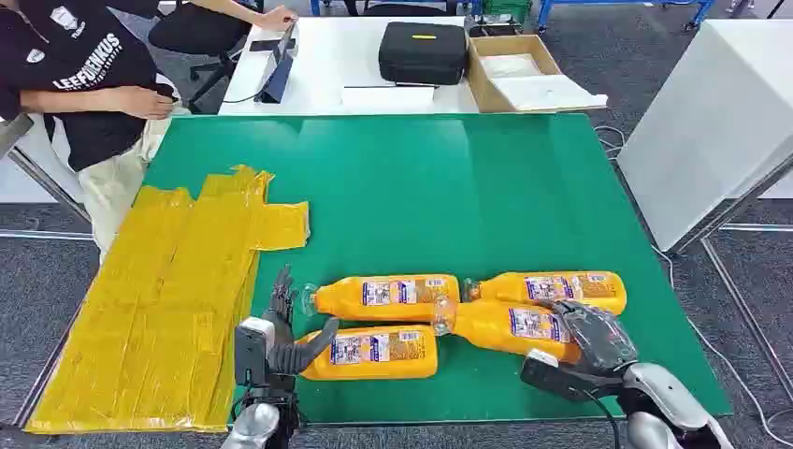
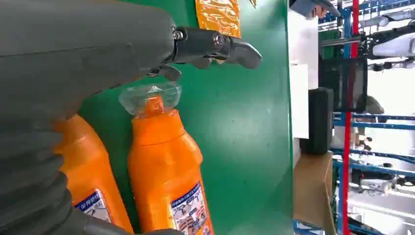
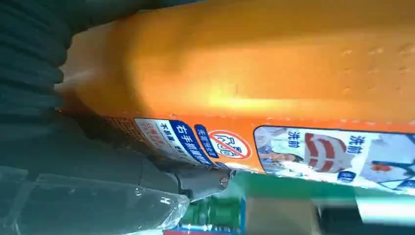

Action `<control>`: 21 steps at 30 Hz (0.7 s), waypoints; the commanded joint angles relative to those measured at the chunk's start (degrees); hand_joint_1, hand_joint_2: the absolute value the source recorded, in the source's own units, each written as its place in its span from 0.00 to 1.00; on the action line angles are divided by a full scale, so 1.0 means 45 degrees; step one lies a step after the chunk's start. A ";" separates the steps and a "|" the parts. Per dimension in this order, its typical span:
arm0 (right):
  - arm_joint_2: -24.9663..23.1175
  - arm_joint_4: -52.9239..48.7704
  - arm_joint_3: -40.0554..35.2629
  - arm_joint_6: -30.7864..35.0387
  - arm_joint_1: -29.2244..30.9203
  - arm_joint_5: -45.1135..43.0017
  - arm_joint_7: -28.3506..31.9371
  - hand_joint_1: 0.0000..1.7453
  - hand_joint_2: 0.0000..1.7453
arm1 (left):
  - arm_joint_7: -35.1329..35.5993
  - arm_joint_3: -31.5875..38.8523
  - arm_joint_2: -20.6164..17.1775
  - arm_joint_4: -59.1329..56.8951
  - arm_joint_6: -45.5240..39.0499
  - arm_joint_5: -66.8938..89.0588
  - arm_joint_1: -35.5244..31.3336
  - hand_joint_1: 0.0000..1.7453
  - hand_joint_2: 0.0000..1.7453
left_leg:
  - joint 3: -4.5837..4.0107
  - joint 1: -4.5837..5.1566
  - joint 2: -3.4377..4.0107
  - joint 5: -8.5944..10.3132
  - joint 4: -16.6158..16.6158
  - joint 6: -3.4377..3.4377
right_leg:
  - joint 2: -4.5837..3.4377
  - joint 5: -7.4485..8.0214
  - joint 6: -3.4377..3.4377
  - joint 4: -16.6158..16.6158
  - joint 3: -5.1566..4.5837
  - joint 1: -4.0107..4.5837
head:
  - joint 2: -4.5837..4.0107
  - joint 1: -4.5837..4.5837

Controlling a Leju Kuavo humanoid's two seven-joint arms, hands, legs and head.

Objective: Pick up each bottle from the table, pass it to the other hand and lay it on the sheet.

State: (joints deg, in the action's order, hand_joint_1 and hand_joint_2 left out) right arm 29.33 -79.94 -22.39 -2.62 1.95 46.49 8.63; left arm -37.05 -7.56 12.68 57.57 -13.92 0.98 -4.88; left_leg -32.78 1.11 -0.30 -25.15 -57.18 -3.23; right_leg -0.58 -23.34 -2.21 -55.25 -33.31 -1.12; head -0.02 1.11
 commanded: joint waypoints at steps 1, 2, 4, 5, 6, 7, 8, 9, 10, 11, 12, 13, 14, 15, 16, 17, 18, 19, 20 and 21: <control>-0.2672 -0.4548 0.3944 0.0972 -0.2358 -0.0562 0.0676 1.00 1.00 | 0.0447 0.0746 -0.0186 -0.0181 0.0130 0.0459 -0.0040 0.00 1.00 | -0.0011 -0.0007 -0.0002 -0.0011 0.0003 0.0040 | 0.0011 -0.0027 0.0000 0.0000 -0.0008 0.0006 | -0.0004 0.0000; -0.2853 -0.4826 0.4119 0.0999 -0.2527 -0.0593 0.0752 1.00 1.00 | 0.0447 0.0772 -0.0185 -0.0243 0.0156 0.0503 -0.0066 0.00 1.00 | -0.0003 -0.0016 -0.0011 -0.0022 0.0004 0.0073 | 0.0027 -0.0046 0.0012 0.0001 0.0005 0.0015 | 0.0000 0.0005; -0.3456 -0.5005 0.4497 0.1088 -0.2599 -0.1066 0.1267 1.00 1.00 | 0.0450 0.0824 -0.0157 -0.0377 0.0220 0.0657 -0.0132 0.00 1.00 | -0.0012 -0.0018 -0.0022 -0.0021 0.0009 0.0071 | 0.0038 -0.0042 0.0010 0.0009 0.0000 0.0017 | -0.0005 0.0000; -0.3700 -0.5021 0.4588 0.1134 -0.2607 -0.1258 0.1444 1.00 1.00 | 0.0449 0.0827 -0.0147 -0.0442 0.0252 0.0697 -0.0162 0.00 1.00 | -0.0032 -0.0008 -0.0011 -0.0015 0.0009 0.0048 | 0.0022 -0.0032 -0.0006 0.0006 -0.0025 0.0006 | -0.0005 0.0000; -0.3975 -0.4959 0.4560 0.1215 -0.2577 -0.1328 0.1518 1.00 1.00 | 0.0443 0.0812 -0.0122 -0.0528 0.0288 0.0740 -0.0209 0.00 1.00 | -0.0020 -0.0015 -0.0004 -0.0021 0.0015 0.0072 | 0.0021 -0.0034 0.0009 0.0012 -0.0014 0.0012 | -0.0004 -0.0005; -0.4295 -0.4833 0.4644 0.1462 -0.2506 -0.1578 0.1752 1.00 1.00 | 0.0423 0.0827 -0.0100 -0.0631 0.0330 0.0790 -0.0265 0.00 1.00 | -0.0029 -0.0019 -0.0003 -0.0022 0.0010 0.0061 | 0.0016 -0.0030 0.0002 0.0014 -0.0021 0.0017 | 0.0000 0.0000; -0.4700 -0.4584 0.4670 0.1808 -0.2358 -0.1854 0.1934 1.00 1.00 | 0.0416 0.0809 -0.0078 -0.0667 0.0383 0.0822 -0.0300 0.00 1.00 | -0.0018 -0.0018 0.0004 -0.0025 0.0015 0.0075 | 0.0011 -0.0030 0.0009 0.0016 -0.0015 0.0015 | -0.0004 0.0000; -0.5166 -0.3997 0.4397 0.2179 -0.2066 -0.2320 0.2178 1.00 1.00 | 0.0430 0.0714 -0.0047 -0.0686 0.0503 0.0898 -0.0370 0.00 1.00 | -0.0033 -0.0017 -0.0004 -0.0022 0.0010 0.0055 | 0.0012 -0.0025 -0.0005 0.0015 -0.0027 0.0015 | -0.0005 -0.0005; -0.5456 -0.3391 0.4028 0.2502 -0.1778 -0.2487 0.2252 1.00 1.00 | 0.0437 0.0621 -0.0014 -0.0621 0.0601 0.0947 -0.0407 0.00 1.00 | -0.0016 -0.0023 0.0014 -0.0024 0.0020 0.0080 | -0.0001 -0.0021 0.0011 0.0024 -0.0019 0.0021 | -0.0004 0.0010; -0.5650 -0.2562 0.3439 0.3301 -0.1452 -0.2465 0.2356 1.00 1.00 | 0.0562 0.0464 0.0013 -0.0491 0.0716 0.1035 -0.0438 0.00 1.00 | -0.0017 -0.0022 0.0017 -0.0021 0.0021 0.0061 | -0.0008 -0.0015 -0.0002 0.0030 -0.0021 0.0020 | -0.0005 0.0000; -0.5591 -0.2307 0.3137 0.3634 -0.1347 -0.2522 0.2321 1.00 1.00 | 0.0644 0.0432 0.0030 -0.0432 0.0705 0.1056 -0.0438 0.00 1.00 | -0.0012 -0.0032 0.0024 -0.0020 0.0024 0.0081 | -0.0010 -0.0011 0.0010 0.0038 -0.0015 0.0030 | -0.0004 -0.0005; -0.5582 -0.2179 0.3011 0.3709 -0.1277 -0.2603 0.2317 1.00 1.00 | 0.0674 0.0423 0.0034 -0.0406 0.0697 0.1062 -0.0442 0.00 1.00 | -0.0016 -0.0032 0.0036 -0.0021 0.0021 0.0065 | -0.0020 -0.0009 0.0000 0.0037 -0.0020 0.0031 | -0.0004 0.0000; -0.5662 -0.1902 0.2792 0.3953 -0.1115 -0.2750 0.2306 1.00 1.00 | 0.0665 0.0334 0.0031 -0.0307 0.0784 0.1073 -0.0438 0.00 1.00 | -0.0010 -0.0030 0.0038 -0.0021 0.0024 0.0079 | -0.0019 -0.0010 0.0009 0.0036 -0.0017 0.0028 | 0.0000 0.0005; -0.5699 -0.1735 0.2693 0.4075 -0.1031 -0.2736 0.2305 1.00 1.00 | 0.0680 0.0301 0.0039 -0.0209 0.0809 0.1072 -0.0417 0.00 1.00 | -0.0017 -0.0031 0.0032 -0.0020 0.0018 0.0069 | -0.0014 -0.0013 0.0001 0.0033 -0.0021 0.0029 | -0.0005 0.0000; -0.5700 -0.1674 0.2642 0.4118 -0.0980 -0.2740 0.2301 1.00 1.00 | 0.0703 0.0280 0.0036 -0.0167 0.0821 0.1083 -0.0408 0.00 1.00 | -0.0012 -0.0033 0.0038 -0.0020 0.0018 0.0083 | -0.0014 -0.0014 0.0008 0.0032 -0.0019 0.0029 | -0.0005 0.0005; -0.5700 -0.1674 0.2642 0.4118 -0.0980 -0.2740 0.2301 1.00 1.00 | 0.0703 0.0280 0.0036 -0.0167 0.0821 0.1083 -0.0408 0.00 1.00 | -0.0017 -0.0027 0.0032 -0.0015 0.0015 0.0071 | -0.0007 -0.0016 0.0001 0.0027 -0.0025 0.0023 | -0.0004 0.0000; -0.5598 -0.1719 0.2584 0.4180 -0.0998 -0.2792 0.2285 1.00 1.00 | 0.0752 0.0241 -0.0003 -0.0085 0.0850 0.1093 -0.0368 0.00 1.00 | -0.0028 -0.0024 0.0017 -0.0009 0.0011 0.0052 | 0.0002 -0.0021 -0.0008 0.0022 -0.0029 0.0020 | -0.0004 -0.0005; -0.5640 -0.1641 0.2568 0.4205 -0.0955 -0.2883 0.2242 1.00 1.00 | 0.0747 0.0204 -0.0009 -0.0056 0.0887 0.1105 -0.0361 0.00 1.00 | -0.0022 -0.0029 0.0023 -0.0013 0.0009 0.0069 | 0.0000 -0.0023 0.0001 0.0024 -0.0023 0.0025 | -0.0005 0.0000; -0.5906 -0.1071 0.2302 0.4214 -0.0752 -0.3069 0.2281 1.00 1.00 | 0.0655 -0.0096 -0.0084 0.0230 0.1188 0.1249 -0.0295 0.00 1.00 | -0.0022 -0.0017 0.0020 -0.0011 0.0011 0.0061 | 0.0001 -0.0025 -0.0007 0.0017 -0.0026 0.0012 | -0.0005 0.0005; -0.6296 -0.0156 0.1904 0.4621 -0.0416 -0.3145 0.2541 1.00 1.00 | 0.0763 -0.0374 -0.0118 0.0840 0.1489 0.1302 -0.0106 0.00 1.00 | -0.0013 -0.0026 0.0023 -0.0016 0.0013 0.0077 | 0.0001 -0.0027 0.0003 0.0025 -0.0014 0.0021 | -0.0005 -0.0004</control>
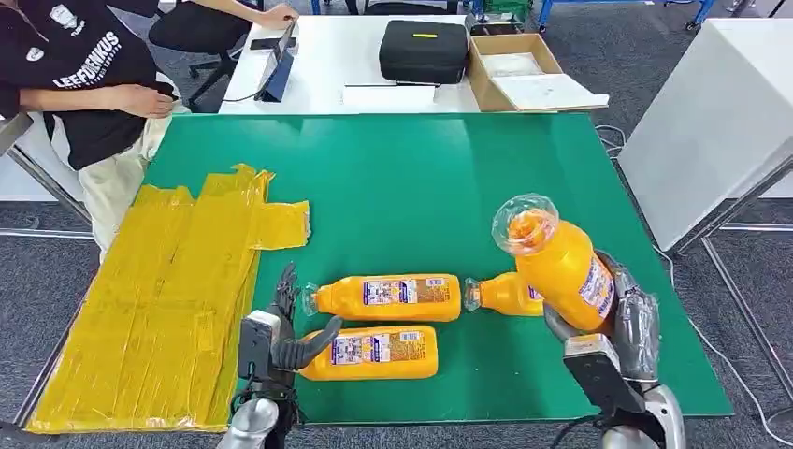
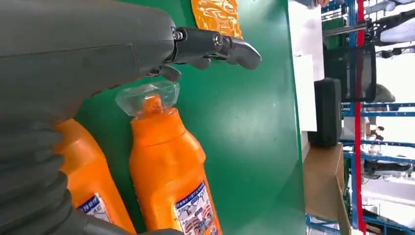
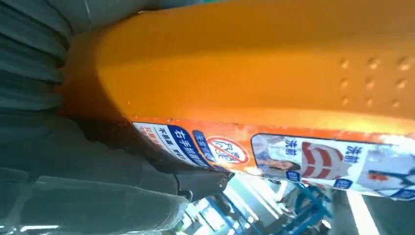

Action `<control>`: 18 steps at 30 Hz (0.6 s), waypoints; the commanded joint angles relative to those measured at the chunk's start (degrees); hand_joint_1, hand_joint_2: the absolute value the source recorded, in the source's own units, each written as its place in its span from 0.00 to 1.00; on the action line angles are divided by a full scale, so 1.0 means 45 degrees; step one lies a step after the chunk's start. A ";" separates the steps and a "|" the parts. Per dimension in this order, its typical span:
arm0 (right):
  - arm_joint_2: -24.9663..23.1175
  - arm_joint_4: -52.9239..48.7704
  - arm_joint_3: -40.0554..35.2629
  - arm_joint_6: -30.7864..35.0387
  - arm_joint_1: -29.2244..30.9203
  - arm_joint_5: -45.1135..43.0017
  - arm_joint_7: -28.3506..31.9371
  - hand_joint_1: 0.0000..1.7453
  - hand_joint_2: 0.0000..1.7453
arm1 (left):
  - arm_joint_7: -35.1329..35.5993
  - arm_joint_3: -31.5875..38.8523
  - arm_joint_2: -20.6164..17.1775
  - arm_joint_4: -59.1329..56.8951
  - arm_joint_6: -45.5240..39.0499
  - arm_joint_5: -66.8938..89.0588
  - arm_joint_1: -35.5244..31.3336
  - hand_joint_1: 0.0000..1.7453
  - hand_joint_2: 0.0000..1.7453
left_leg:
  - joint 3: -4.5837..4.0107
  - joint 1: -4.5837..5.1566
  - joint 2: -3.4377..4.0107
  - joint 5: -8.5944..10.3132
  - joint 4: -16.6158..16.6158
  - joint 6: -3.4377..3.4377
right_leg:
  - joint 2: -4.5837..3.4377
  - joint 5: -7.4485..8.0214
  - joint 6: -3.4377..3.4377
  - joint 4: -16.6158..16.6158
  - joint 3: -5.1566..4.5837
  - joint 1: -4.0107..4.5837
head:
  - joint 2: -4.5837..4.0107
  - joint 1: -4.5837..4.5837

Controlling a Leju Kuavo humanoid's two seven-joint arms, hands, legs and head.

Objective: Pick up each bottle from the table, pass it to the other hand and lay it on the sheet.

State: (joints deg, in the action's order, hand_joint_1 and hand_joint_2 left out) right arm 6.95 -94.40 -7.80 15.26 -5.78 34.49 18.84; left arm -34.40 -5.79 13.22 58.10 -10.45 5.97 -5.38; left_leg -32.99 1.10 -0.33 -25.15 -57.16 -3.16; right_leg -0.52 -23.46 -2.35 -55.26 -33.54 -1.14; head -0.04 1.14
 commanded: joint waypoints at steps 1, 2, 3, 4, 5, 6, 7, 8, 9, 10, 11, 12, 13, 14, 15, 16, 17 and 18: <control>-0.1698 0.3950 -0.1699 0.0851 0.1696 -0.0642 0.0497 1.00 1.00 | 0.0242 -0.1055 -0.0293 0.1314 0.1050 0.0191 0.0146 0.00 1.00 | 0.0026 -0.0030 0.0043 -0.0016 0.0007 0.0054 | -0.0031 0.0008 0.0032 0.0031 0.0029 0.0029 | 0.0000 -0.0010; -0.2046 0.4941 -0.2110 0.1370 0.2206 -0.0456 0.0585 1.00 1.00 | 0.0519 -0.1280 -0.0313 0.1974 0.1196 0.0208 0.0279 0.00 1.00 | 0.0039 -0.0032 0.0054 -0.0020 0.0013 0.0067 | -0.0040 0.0008 0.0039 0.0038 0.0040 0.0031 | 0.0000 -0.0005; -0.2535 0.6246 -0.2560 0.1649 0.2947 -0.0652 0.0843 1.00 1.00 | 0.0787 -0.1652 -0.0369 0.2711 0.1404 0.0221 0.0300 0.00 1.00 | 0.0021 -0.0034 0.0079 -0.0018 0.0007 0.0054 | -0.0070 0.0018 0.0033 0.0032 0.0021 0.0032 | 0.0000 -0.0010; -0.2913 0.7093 -0.2853 0.1833 0.3473 -0.0760 0.1042 1.00 1.00 | 0.0900 -0.2017 -0.0463 0.3245 0.1616 0.0203 0.0255 0.00 1.00 | 0.0021 -0.0041 0.0115 -0.0022 0.0007 0.0067 | -0.0103 0.0028 0.0041 0.0034 0.0017 0.0039 | 0.0000 -0.0010; -0.3240 0.7729 -0.3057 0.2004 0.3891 -0.0914 0.1240 1.00 1.00 | 0.1135 -0.2337 -0.0564 0.3660 0.1821 0.0131 0.0182 0.00 1.00 | -0.0002 -0.0037 0.0114 -0.0017 0.0002 0.0058 | -0.0103 0.0030 0.0037 0.0023 -0.0006 0.0035 | 0.0000 -0.0015; -0.3565 0.8335 -0.3248 0.2065 0.4294 -0.1296 0.1641 1.00 1.00 | 0.1398 -0.2737 -0.0647 0.4032 0.2174 -0.0157 -0.0016 0.00 1.00 | 0.0003 -0.0040 0.0127 -0.0021 0.0001 0.0076 | -0.0109 0.0027 0.0048 0.0019 -0.0007 0.0038 | 0.0000 -0.0010; -0.3717 0.8613 -0.3377 0.2075 0.4470 -0.1542 0.1881 1.00 1.00 | 0.1566 -0.3002 -0.0695 0.4230 0.2239 -0.0306 -0.0164 0.00 1.00 | -0.0018 -0.0032 0.0119 -0.0013 -0.0004 0.0063 | -0.0112 0.0032 0.0042 0.0007 -0.0038 0.0029 | 0.0005 0.0000; -0.3806 0.8784 -0.3514 0.1966 0.4566 -0.1752 0.2073 1.00 1.00 | 0.1613 -0.3295 -0.0768 0.4380 0.2243 -0.0329 -0.0353 0.00 1.00 | -0.0039 -0.0022 0.0074 -0.0002 -0.0004 0.0047 | -0.0069 0.0024 0.0032 0.0002 -0.0051 0.0019 | 0.0000 -0.0010; -0.3873 0.9014 -0.3702 0.2012 0.4657 -0.1911 0.2260 1.00 1.00 | 0.1687 -0.3632 -0.0843 0.4547 0.2222 -0.0379 -0.0541 0.00 1.00 | -0.0032 -0.0034 0.0075 -0.0003 -0.0010 0.0076 | -0.0064 0.0020 0.0049 -0.0002 -0.0045 0.0032 | 0.0000 -0.0010; -0.3940 0.9216 -0.3866 0.1898 0.4735 -0.2069 0.2487 1.00 1.00 | 0.1689 -0.3904 -0.0977 0.4697 0.2253 -0.0371 -0.0697 0.00 1.00 | -0.0036 -0.0021 0.0038 0.0010 -0.0005 0.0058 | -0.0030 0.0013 0.0036 -0.0004 -0.0048 0.0019 | 0.0000 0.0000; -0.4053 0.9464 -0.4065 0.1877 0.4828 -0.2120 0.2570 1.00 1.00 | 0.1802 -0.4078 -0.1010 0.4893 0.2236 -0.0439 -0.0846 0.00 1.00 | -0.0032 -0.0020 0.0026 0.0020 -0.0001 0.0064 | -0.0019 0.0011 0.0038 -0.0001 -0.0041 0.0018 | 0.0000 -0.0005; -0.4092 0.9480 -0.4086 0.1912 0.4821 -0.2114 0.2576 1.00 1.00 | 0.1840 -0.4076 -0.0992 0.4928 0.2229 -0.0468 -0.0875 0.00 1.00 | -0.0036 -0.0029 0.0022 0.0022 -0.0006 0.0058 | -0.0015 0.0011 0.0033 0.0000 -0.0041 0.0026 | 0.0000 -0.0010; -0.4092 0.9480 -0.4086 0.1912 0.4821 -0.2114 0.2576 1.00 1.00 | 0.1840 -0.4076 -0.0992 0.4928 0.2229 -0.0468 -0.0875 0.00 1.00 | -0.0025 -0.0040 0.0032 0.0019 -0.0006 0.0082 | -0.0020 0.0007 0.0045 0.0000 -0.0032 0.0034 | 0.0000 -0.0005; -0.4143 0.9627 -0.4204 0.1858 0.4877 -0.2115 0.2596 1.00 1.00 | 0.1848 -0.4150 -0.1071 0.5057 0.2204 -0.0454 -0.0930 0.00 1.00 | -0.0027 -0.0028 0.0031 0.0021 0.0000 0.0068 | -0.0023 0.0007 0.0032 -0.0004 -0.0034 0.0020 | 0.0000 -0.0005; -0.4173 0.9855 -0.4427 0.1844 0.5002 -0.2154 0.2664 1.00 1.00 | 0.1794 -0.4304 -0.1175 0.5231 0.1844 -0.0337 -0.0974 0.00 1.00 | -0.0003 -0.0036 0.0043 0.0009 0.0003 0.0090 | -0.0029 -0.0001 0.0046 0.0002 -0.0008 0.0028 | 0.0005 -0.0010; -0.4268 1.0026 -0.4582 0.1919 0.5065 -0.2136 0.2654 1.00 1.00 | 0.1618 -0.4405 -0.1251 0.5516 0.1113 0.0243 -0.1002 0.00 1.00 | -0.0019 -0.0037 0.0047 0.0014 -0.0002 0.0079 | -0.0035 0.0005 0.0039 -0.0003 -0.0025 0.0027 | 0.0000 -0.0005; -0.4295 1.0086 -0.4668 0.1922 0.5095 -0.2142 0.2652 1.00 1.00 | 0.1570 -0.4462 -0.1293 0.5720 0.0836 0.0448 -0.1008 0.00 1.00 | -0.0040 -0.0026 0.0024 0.0024 -0.0001 0.0057 | -0.0018 0.0007 0.0025 -0.0008 -0.0039 0.0016 | 0.0000 -0.0010; -0.4363 1.0216 -0.4795 0.1903 0.5170 -0.2151 0.2619 1.00 1.00 | 0.1573 -0.4561 -0.1418 0.6121 0.0740 0.0523 -0.1018 0.00 1.00 | -0.0028 -0.0038 0.0034 0.0014 -0.0005 0.0078 | -0.0023 0.0003 0.0037 -0.0004 -0.0026 0.0028 | 0.0000 -0.0010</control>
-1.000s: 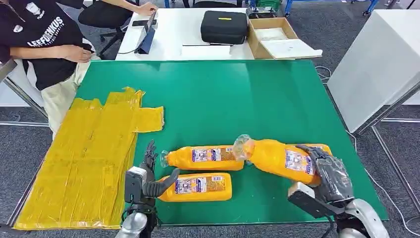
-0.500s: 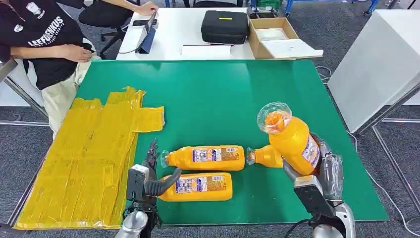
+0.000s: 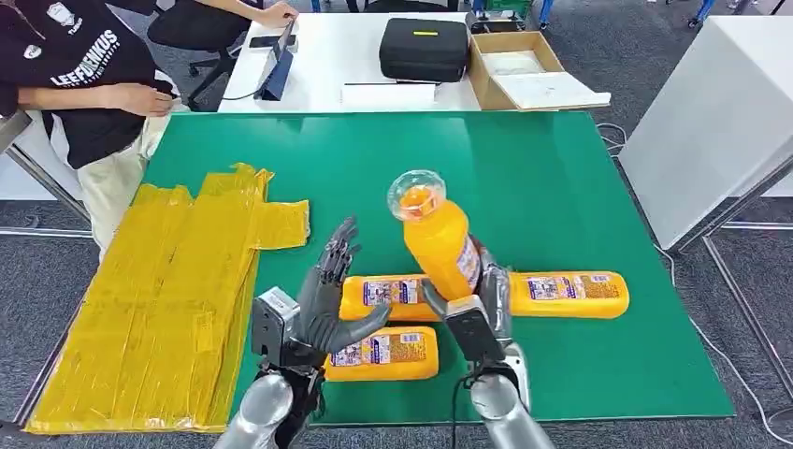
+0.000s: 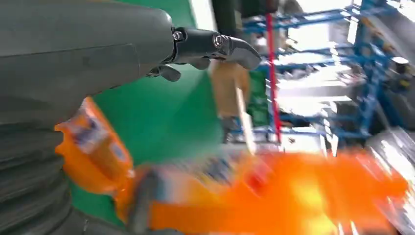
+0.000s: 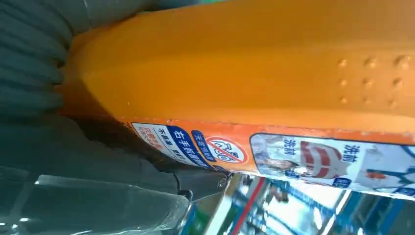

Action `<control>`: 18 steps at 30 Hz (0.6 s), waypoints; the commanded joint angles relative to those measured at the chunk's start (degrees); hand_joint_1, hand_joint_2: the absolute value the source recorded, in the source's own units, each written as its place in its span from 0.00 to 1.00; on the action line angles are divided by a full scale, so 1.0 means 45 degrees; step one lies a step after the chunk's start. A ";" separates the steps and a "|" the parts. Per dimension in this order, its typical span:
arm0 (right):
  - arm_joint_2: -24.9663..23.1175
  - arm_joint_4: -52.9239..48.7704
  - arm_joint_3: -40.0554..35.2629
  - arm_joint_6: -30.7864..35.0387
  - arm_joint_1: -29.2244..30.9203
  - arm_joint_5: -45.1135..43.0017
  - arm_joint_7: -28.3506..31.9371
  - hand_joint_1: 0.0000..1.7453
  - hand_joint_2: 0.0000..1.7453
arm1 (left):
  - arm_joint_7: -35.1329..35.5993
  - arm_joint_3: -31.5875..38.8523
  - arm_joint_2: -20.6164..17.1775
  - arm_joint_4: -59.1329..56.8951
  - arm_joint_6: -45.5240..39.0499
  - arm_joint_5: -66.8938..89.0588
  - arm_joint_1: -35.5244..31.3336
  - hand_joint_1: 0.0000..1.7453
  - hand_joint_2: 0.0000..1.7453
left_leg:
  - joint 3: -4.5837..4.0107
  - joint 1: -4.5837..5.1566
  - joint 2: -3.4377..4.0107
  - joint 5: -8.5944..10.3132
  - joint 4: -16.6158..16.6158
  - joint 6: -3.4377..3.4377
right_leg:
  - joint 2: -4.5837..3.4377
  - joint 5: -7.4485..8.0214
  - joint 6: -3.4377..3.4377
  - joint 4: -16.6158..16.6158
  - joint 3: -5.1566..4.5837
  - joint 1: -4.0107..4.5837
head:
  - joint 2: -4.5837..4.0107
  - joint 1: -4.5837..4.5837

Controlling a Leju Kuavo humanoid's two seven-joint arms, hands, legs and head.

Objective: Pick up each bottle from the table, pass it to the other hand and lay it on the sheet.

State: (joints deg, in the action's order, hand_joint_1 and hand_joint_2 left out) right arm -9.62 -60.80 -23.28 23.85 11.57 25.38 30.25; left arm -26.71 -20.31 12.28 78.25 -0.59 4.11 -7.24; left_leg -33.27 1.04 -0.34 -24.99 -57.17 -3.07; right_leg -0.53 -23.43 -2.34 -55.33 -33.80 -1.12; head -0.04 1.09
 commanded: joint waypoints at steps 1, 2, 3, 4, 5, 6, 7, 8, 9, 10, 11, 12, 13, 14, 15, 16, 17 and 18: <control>-0.0682 0.2750 -0.1356 -0.0006 0.1315 -0.0126 0.0083 1.00 1.00 | -0.0137 -0.1335 -0.1209 0.1642 -0.1450 0.0936 -0.0605 0.00 1.00 | 0.0007 -0.0009 0.0023 -0.0008 -0.0001 0.0035 | -0.0014 0.0000 0.0021 0.0003 0.0002 0.0008 | 0.0000 0.0000; -0.0709 0.2824 -0.1391 0.0024 0.1379 -0.0131 0.0052 1.00 1.00 | 0.0022 -0.1399 -0.1286 0.1851 -0.1391 0.0947 -0.0615 0.00 1.00 | 0.0020 -0.0016 0.0035 -0.0017 -0.0003 0.0050 | -0.0022 -0.0004 0.0030 0.0005 0.0016 0.0015 | 0.0000 -0.0005; -0.0714 0.2980 -0.1423 0.0050 0.1497 -0.0206 0.0055 1.00 1.00 | 0.0063 -0.1495 -0.1329 0.1962 -0.1365 0.0950 -0.0649 0.00 1.00 | 0.0000 -0.0015 0.0029 -0.0010 -0.0001 0.0039 | -0.0019 0.0002 0.0024 0.0008 -0.0001 0.0014 | 0.0000 0.0000; -0.0709 0.3079 -0.1464 0.0044 0.1586 -0.0255 0.0060 1.00 1.00 | 0.0119 -0.1591 -0.1337 0.1985 -0.1289 0.0915 -0.0716 0.00 1.00 | 0.0016 -0.0017 0.0031 -0.0014 0.0002 0.0054 | -0.0017 -0.0003 0.0033 0.0010 0.0014 0.0015 | 0.0000 0.0000; -0.0702 0.3161 -0.1509 0.0110 0.1658 -0.0262 0.0066 1.00 1.00 | 0.0155 -0.1720 -0.1351 0.1987 -0.1144 0.0848 -0.0835 0.00 1.00 | 0.0029 -0.0019 0.0027 -0.0017 0.0003 0.0070 | -0.0009 -0.0007 0.0042 0.0013 0.0029 0.0018 | 0.0000 0.0000; -0.0701 0.3198 -0.1559 0.0103 0.1705 -0.0246 0.0071 1.00 1.00 | 0.0166 -0.1798 -0.1298 0.1996 -0.1129 0.0849 -0.0922 0.00 1.00 | 0.0002 -0.0017 0.0011 -0.0010 -0.0003 0.0048 | 0.0000 -0.0002 0.0029 0.0010 0.0008 0.0016 | 0.0000 0.0000; -0.0724 0.3284 -0.1625 0.0097 0.1761 -0.0284 0.0055 1.00 1.00 | 0.0209 -0.1969 -0.1275 0.1985 -0.1037 0.0813 -0.1058 0.00 1.00 | 0.0019 -0.0023 0.0015 -0.0016 -0.0004 0.0064 | 0.0000 -0.0006 0.0039 0.0012 0.0026 0.0022 | 0.0000 0.0000; -0.0741 0.3349 -0.1682 0.0132 0.1781 -0.0323 0.0057 1.00 1.00 | 0.0225 -0.2076 -0.1257 0.1979 -0.1037 0.0793 -0.1156 0.00 1.00 | 0.0004 -0.0012 0.0005 -0.0009 -0.0003 0.0048 | 0.0007 -0.0004 0.0029 0.0008 0.0009 0.0011 | 0.0000 -0.0005; -0.0784 0.3368 -0.1743 0.0147 0.1760 -0.0296 0.0058 1.00 1.00 | 0.0258 -0.2129 -0.1149 0.1980 -0.1074 0.0819 -0.1235 0.00 1.00 | 0.0011 -0.0025 0.0003 -0.0015 -0.0011 0.0065 | 0.0014 -0.0008 0.0040 0.0010 0.0022 0.0025 | 0.0000 0.0000; -0.0822 0.3425 -0.1865 0.0162 0.1765 -0.0223 0.0040 1.00 1.00 | 0.0271 -0.2230 -0.1128 0.1940 -0.1039 0.0806 -0.1327 0.00 1.00 | -0.0004 -0.0010 0.0002 -0.0007 -0.0004 0.0043 | 0.0009 -0.0003 0.0027 0.0007 0.0002 0.0010 | 0.0000 0.0000; -0.0847 0.3472 -0.1970 0.0170 0.1780 -0.0151 0.0023 1.00 1.00 | 0.0294 -0.2289 -0.1116 0.1904 -0.1003 0.0788 -0.1400 0.00 1.00 | 0.0012 -0.0017 -0.0003 -0.0014 -0.0006 0.0064 | 0.0019 -0.0011 0.0038 0.0008 0.0021 0.0016 | 0.0000 0.0000; -0.0926 0.3504 -0.2077 0.0242 0.1747 -0.0064 0.0007 1.00 1.00 | 0.0301 -0.2334 -0.1063 0.1882 -0.0995 0.0787 -0.1453 0.00 1.00 | -0.0002 -0.0010 -0.0008 -0.0006 -0.0003 0.0045 | 0.0019 -0.0006 0.0028 0.0007 0.0005 0.0010 | 0.0000 0.0000; -0.0926 0.3504 -0.2077 0.0242 0.1747 -0.0064 0.0007 1.00 1.00 | 0.0301 -0.2334 -0.1063 0.1882 -0.0995 0.0787 -0.1453 0.00 1.00 | 0.0031 -0.0026 -0.0007 -0.0020 -0.0006 0.0088 | 0.0028 -0.0018 0.0054 0.0011 0.0043 0.0026 | 0.0005 0.0000; -0.0926 0.3504 -0.2077 0.0242 0.1747 -0.0064 0.0007 1.00 1.00 | 0.0301 -0.2334 -0.1063 0.1882 -0.0995 0.0787 -0.1453 0.00 1.00 | 0.0009 -0.0014 -0.0012 -0.0011 -0.0004 0.0052 | 0.0024 -0.0011 0.0032 0.0010 0.0018 0.0015 | 0.0000 -0.0005; -0.0926 0.3504 -0.2077 0.0242 0.1747 -0.0064 0.0007 1.00 1.00 | 0.0301 -0.2334 -0.1063 0.1882 -0.0995 0.0787 -0.1453 0.00 1.00 | 0.0002 -0.0009 -0.0004 -0.0007 0.0000 0.0043 | 0.0015 -0.0006 0.0026 0.0012 0.0006 0.0011 | 0.0000 0.0005; -0.0926 0.3504 -0.2077 0.0242 0.1747 -0.0064 0.0007 1.00 1.00 | 0.0301 -0.2334 -0.1063 0.1882 -0.0995 0.0787 -0.1453 0.00 1.00 | 0.0001 -0.0003 -0.0010 -0.0003 0.0004 0.0036 | 0.0020 -0.0006 0.0022 0.0011 0.0004 0.0004 | 0.0000 0.0005; -0.0956 0.3601 -0.2224 0.0300 0.1793 0.0077 -0.0027 1.00 1.00 | 0.0320 -0.2350 -0.1074 0.1787 -0.0986 0.0782 -0.1470 0.00 1.00 | 0.0019 -0.0016 -0.0006 -0.0014 0.0000 0.0058 | 0.0021 -0.0014 0.0036 0.0015 0.0025 0.0018 | 0.0000 0.0000; -0.0987 0.3659 -0.2307 0.0389 0.1818 0.0147 -0.0020 1.00 1.00 | 0.0353 -0.2360 -0.1064 0.1713 -0.0976 0.0765 -0.1500 0.00 1.00 | 0.0006 -0.0010 -0.0011 -0.0007 0.0001 0.0043 | 0.0023 -0.0010 0.0026 0.0013 0.0010 0.0012 | 0.0000 0.0000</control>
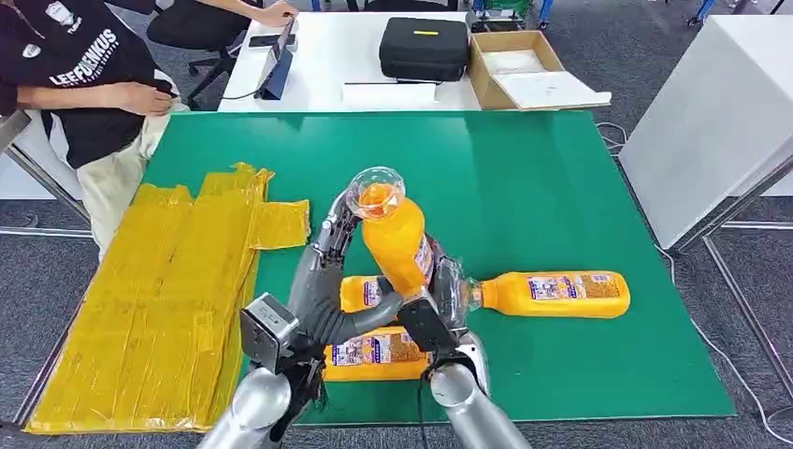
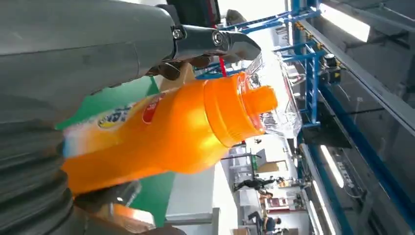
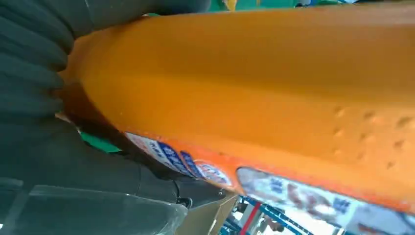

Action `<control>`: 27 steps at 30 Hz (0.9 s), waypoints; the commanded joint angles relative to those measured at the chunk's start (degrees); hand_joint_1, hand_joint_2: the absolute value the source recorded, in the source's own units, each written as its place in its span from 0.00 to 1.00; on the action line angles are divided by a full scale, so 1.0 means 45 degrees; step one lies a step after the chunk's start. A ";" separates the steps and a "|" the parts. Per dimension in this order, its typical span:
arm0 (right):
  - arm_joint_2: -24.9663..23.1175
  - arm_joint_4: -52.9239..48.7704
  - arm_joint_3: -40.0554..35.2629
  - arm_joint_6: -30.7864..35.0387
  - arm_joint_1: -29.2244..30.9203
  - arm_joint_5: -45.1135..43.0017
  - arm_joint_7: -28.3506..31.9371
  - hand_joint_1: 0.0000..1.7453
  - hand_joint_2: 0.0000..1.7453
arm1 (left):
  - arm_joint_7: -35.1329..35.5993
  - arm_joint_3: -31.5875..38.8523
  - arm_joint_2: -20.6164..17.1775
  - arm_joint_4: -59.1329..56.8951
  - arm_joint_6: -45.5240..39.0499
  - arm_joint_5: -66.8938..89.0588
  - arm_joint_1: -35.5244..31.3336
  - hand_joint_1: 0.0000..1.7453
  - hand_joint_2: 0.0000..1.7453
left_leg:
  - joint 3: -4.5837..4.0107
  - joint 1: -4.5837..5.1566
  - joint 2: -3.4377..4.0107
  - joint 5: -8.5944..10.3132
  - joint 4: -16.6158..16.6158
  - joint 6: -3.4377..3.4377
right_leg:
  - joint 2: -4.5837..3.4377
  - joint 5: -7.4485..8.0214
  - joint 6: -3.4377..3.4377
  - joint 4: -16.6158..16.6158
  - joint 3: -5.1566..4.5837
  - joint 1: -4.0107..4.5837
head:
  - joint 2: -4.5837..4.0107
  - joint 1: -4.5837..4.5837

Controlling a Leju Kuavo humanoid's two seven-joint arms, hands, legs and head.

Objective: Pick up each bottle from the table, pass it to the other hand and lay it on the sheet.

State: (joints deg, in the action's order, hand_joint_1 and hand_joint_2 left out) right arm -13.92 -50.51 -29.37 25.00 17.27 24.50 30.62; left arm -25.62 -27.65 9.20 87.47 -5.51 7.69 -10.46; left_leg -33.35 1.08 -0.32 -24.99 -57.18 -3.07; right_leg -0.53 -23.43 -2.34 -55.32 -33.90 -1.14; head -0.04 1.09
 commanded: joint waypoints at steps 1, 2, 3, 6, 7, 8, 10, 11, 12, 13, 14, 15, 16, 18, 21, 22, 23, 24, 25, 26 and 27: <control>-0.0088 0.1434 -0.1099 0.0368 0.0568 0.0549 -0.0102 1.00 1.00 | 0.0160 -0.0713 -0.0321 -0.0505 0.0121 -0.0082 -0.0835 0.00 1.00 | 0.0034 -0.0021 -0.0018 -0.0011 0.0003 0.0054 | 0.0031 -0.0014 0.0033 0.0012 0.0045 0.0021 | 0.0000 0.0000; -0.0161 0.1504 -0.1248 0.0570 0.0592 0.0666 -0.0054 1.00 1.00 | 0.0176 -0.0716 -0.0275 -0.0707 0.0124 -0.0119 -0.0903 0.00 1.00 | 0.0027 -0.0020 -0.0009 -0.0010 0.0002 0.0045 | 0.0020 -0.0009 0.0027 0.0012 0.0035 0.0020 | 0.0000 0.0000; -0.0182 0.1502 -0.1349 0.0745 0.0591 0.0783 -0.0014 1.00 1.00 | 0.0177 -0.0715 -0.0243 -0.0830 0.0156 -0.0195 -0.0932 0.00 1.00 | 0.0049 -0.0025 -0.0009 -0.0018 0.0003 0.0064 | 0.0025 -0.0017 0.0038 0.0014 0.0058 0.0025 | 0.0000 0.0005; -0.0213 0.1374 -0.1640 0.1068 0.0503 0.1054 0.0076 1.00 1.00 | 0.0160 -0.0738 -0.0170 -0.1165 0.0198 -0.0322 -0.1039 0.00 1.00 | 0.0034 -0.0022 -0.0017 -0.0006 0.0009 0.0055 | 0.0032 -0.0009 0.0033 0.0018 0.0043 0.0021 | 0.0000 0.0005; -0.0189 0.1323 -0.1801 0.1245 0.0463 0.1256 0.0141 1.00 1.00 | 0.0195 -0.0722 -0.0124 -0.1369 0.0224 -0.0391 -0.1146 0.00 1.00 | 0.0046 -0.0025 -0.0013 -0.0012 0.0008 0.0063 | 0.0030 -0.0013 0.0039 0.0019 0.0055 0.0024 | 0.0000 0.0000; -0.0182 0.1353 -0.1912 0.1421 0.0446 0.1446 0.0098 1.00 1.00 | 0.0238 -0.0698 -0.0087 -0.1490 0.0244 -0.0456 -0.1203 0.00 1.00 | 0.0029 -0.0022 -0.0016 -0.0006 0.0007 0.0047 | 0.0029 -0.0007 0.0028 0.0018 0.0038 0.0021 | 0.0000 0.0000; -0.0183 0.1487 -0.2221 0.2223 0.0430 0.2115 0.0058 1.00 1.00 | 0.0310 -0.0610 0.0028 -0.1802 0.0250 -0.0555 -0.1361 0.00 1.00 | 0.0036 -0.0021 -0.0019 -0.0007 0.0009 0.0052 | 0.0033 -0.0009 0.0030 0.0019 0.0045 0.0020 | 0.0000 0.0000; -0.0195 0.1539 -0.2264 0.2352 0.0435 0.2190 0.0043 1.00 1.00 | 0.0317 -0.0584 0.0056 -0.1848 0.0248 -0.0560 -0.1378 0.00 1.00 | 0.0024 -0.0016 -0.0025 -0.0002 0.0010 0.0040 | 0.0036 -0.0007 0.0023 0.0017 0.0033 0.0014 | 0.0000 0.0000; -0.0211 0.1590 -0.2305 0.2506 0.0433 0.2286 0.0038 1.00 1.00 | 0.0340 -0.0538 0.0107 -0.1944 0.0235 -0.0572 -0.1401 0.00 1.00 | 0.0040 -0.0027 -0.0028 -0.0008 0.0009 0.0056 | 0.0042 -0.0011 0.0033 0.0025 0.0056 0.0026 | 0.0000 -0.0005; -0.0226 0.1611 -0.2321 0.2595 0.0432 0.2345 0.0055 1.00 1.00 | 0.0366 -0.0512 0.0146 -0.2054 0.0231 -0.0581 -0.1426 0.00 1.00 | 0.0026 -0.0015 -0.0014 -0.0004 0.0011 0.0040 | 0.0023 -0.0005 0.0023 0.0018 0.0032 0.0013 | 0.0000 0.0010; -0.0226 0.1611 -0.2321 0.2595 0.0432 0.2345 0.0055 1.00 1.00 | 0.0366 -0.0512 0.0146 -0.2054 0.0231 -0.0581 -0.1426 0.00 1.00 | 0.0043 -0.0019 -0.0008 -0.0011 0.0012 0.0058 | 0.0023 -0.0010 0.0033 0.0022 0.0051 0.0017 | 0.0000 -0.0005; -0.0239 0.1657 -0.2345 0.2699 0.0452 0.2423 0.0010 1.00 1.00 | 0.0364 -0.0482 0.0178 -0.2186 0.0231 -0.0580 -0.1442 0.00 1.00 | 0.0026 -0.0020 -0.0010 -0.0008 0.0009 0.0043 | 0.0023 -0.0007 0.0025 0.0020 0.0037 0.0019 | 0.0000 0.0000; -0.0251 0.1669 -0.2359 0.2718 0.0451 0.2465 -0.0014 1.00 1.00 | 0.0364 -0.0467 0.0193 -0.2260 0.0231 -0.0580 -0.1456 0.00 1.00 | 0.0043 -0.0025 -0.0012 -0.0015 0.0008 0.0059 | 0.0031 -0.0015 0.0034 0.0021 0.0055 0.0023 | 0.0000 0.0005; -0.0271 0.1672 -0.2377 0.2705 0.0441 0.2481 -0.0030 1.00 1.00 | 0.0381 -0.0438 0.0204 -0.2378 0.0219 -0.0587 -0.1473 0.00 1.00 | 0.0039 -0.0024 -0.0028 -0.0011 0.0009 0.0058 | 0.0043 -0.0016 0.0034 0.0021 0.0054 0.0023 | 0.0000 0.0000; -0.0278 0.1678 -0.2407 0.2740 0.0433 0.2546 -0.0039 1.00 1.00 | 0.0415 -0.0392 0.0226 -0.2470 0.0206 -0.0624 -0.1483 0.00 1.00 | 0.0038 -0.0023 -0.0010 -0.0013 0.0008 0.0053 | 0.0026 -0.0013 0.0032 0.0020 0.0048 0.0022 | 0.0000 0.0010; -0.0292 0.1694 -0.2432 0.2863 0.0421 0.2708 -0.0090 1.00 1.00 | 0.0445 -0.0312 0.0265 -0.2564 0.0191 -0.0664 -0.1483 0.00 1.00 | 0.0018 -0.0015 -0.0011 -0.0004 0.0008 0.0039 | 0.0028 -0.0008 0.0023 0.0015 0.0023 0.0014 | 0.0000 0.0005; -0.0305 0.1730 -0.2488 0.2990 0.0425 0.2874 -0.0112 1.00 1.00 | 0.0482 -0.0239 0.0300 -0.2646 0.0192 -0.0721 -0.1486 0.00 1.00 | 0.0036 -0.0021 -0.0030 -0.0009 0.0008 0.0055 | 0.0048 -0.0017 0.0032 0.0018 0.0049 0.0020 | 0.0000 -0.0005; -0.0320 0.1760 -0.2537 0.3160 0.0415 0.3052 -0.0167 1.00 1.00 | 0.0540 -0.0200 0.0314 -0.2731 0.0224 -0.0783 -0.1506 0.00 1.00 | 0.0056 -0.0031 -0.0032 -0.0018 0.0007 0.0076 | 0.0053 -0.0023 0.0045 0.0024 0.0073 0.0030 | 0.0000 0.0000; -0.0380 0.1871 -0.2552 0.3263 0.0439 0.3246 -0.0265 1.00 1.00 | 0.0624 -0.0136 0.0345 -0.2921 0.0315 -0.0852 -0.1552 0.00 1.00 | 0.0048 -0.0024 -0.0013 -0.0016 0.0009 0.0063 | 0.0029 -0.0016 0.0037 0.0021 0.0055 0.0024 | 0.0000 0.0005; -0.0380 0.1871 -0.2552 0.3263 0.0439 0.3246 -0.0265 1.00 1.00 | 0.0624 -0.0136 0.0345 -0.2921 0.0315 -0.0852 -0.1552 0.00 1.00 | 0.0025 -0.0018 -0.0005 -0.0008 0.0008 0.0043 | 0.0019 -0.0008 0.0025 0.0018 0.0030 0.0017 | 0.0000 0.0000; -0.0381 0.1872 -0.2500 0.3332 0.0443 0.3275 -0.0234 1.00 1.00 | 0.0698 -0.0075 0.0383 -0.3147 0.0420 -0.0957 -0.1585 0.00 1.00 | 0.0019 -0.0017 -0.0009 -0.0006 0.0005 0.0038 | 0.0022 -0.0007 0.0022 0.0014 0.0024 0.0016 | 0.0000 0.0000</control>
State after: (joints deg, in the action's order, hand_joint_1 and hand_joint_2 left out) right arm -15.58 -46.97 -35.10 37.07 17.58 35.69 29.62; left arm -24.06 -27.04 9.73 81.33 -5.33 4.30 -14.27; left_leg -33.39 1.07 -0.29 -24.99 -57.18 -3.07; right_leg -0.55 -23.43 -2.34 -55.33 -33.97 -1.14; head -0.04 1.09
